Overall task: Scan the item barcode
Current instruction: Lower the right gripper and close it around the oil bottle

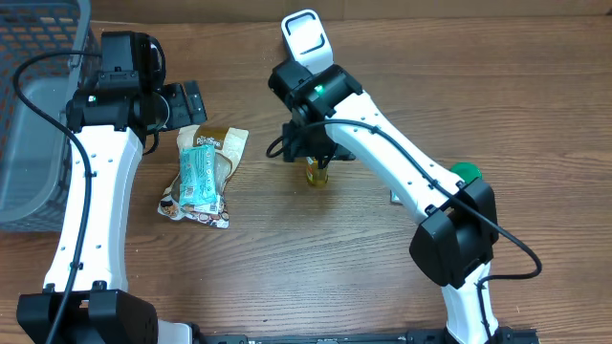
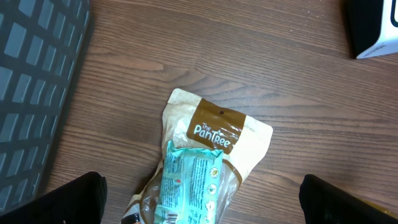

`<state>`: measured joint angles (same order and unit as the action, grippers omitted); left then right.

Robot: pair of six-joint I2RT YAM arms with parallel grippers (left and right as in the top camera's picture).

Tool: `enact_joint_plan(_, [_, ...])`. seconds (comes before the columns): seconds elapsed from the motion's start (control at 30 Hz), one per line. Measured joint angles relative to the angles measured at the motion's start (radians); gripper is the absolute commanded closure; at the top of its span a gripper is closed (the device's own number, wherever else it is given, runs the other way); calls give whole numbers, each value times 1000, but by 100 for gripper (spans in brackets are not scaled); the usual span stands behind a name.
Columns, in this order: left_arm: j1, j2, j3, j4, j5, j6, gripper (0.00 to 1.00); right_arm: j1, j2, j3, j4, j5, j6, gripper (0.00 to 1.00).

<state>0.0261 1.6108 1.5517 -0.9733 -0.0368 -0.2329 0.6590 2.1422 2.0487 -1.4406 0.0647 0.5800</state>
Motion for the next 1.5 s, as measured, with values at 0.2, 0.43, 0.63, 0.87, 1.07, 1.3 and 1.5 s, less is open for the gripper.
enact_joint_plan(0.2, [0,0,0,0,0,0,1,-15,0,0,35,-21,16,26])
enact_joint_plan(0.43, [0,0,0,0,0,0,0,-15,0,-68,102,-24,21,36])
enact_joint_plan(0.63, [0,0,0,0,0,0,0,-15,0,-80,103,-23,22,43])
enact_joint_plan(0.87, [0,0,0,0,0,0,0,-15,0,-97,120,-22,22,43])
enact_joint_plan(1.07, [0,0,0,0,0,0,0,-15,0,-100,120,-6,22,44])
enact_joint_plan(1.3, [0,0,0,0,0,0,0,-15,0,-100,106,-5,22,47])
enact_joint_plan(1.5, [0,0,0,0,0,0,0,-15,0,-100,114,-5,20,46])
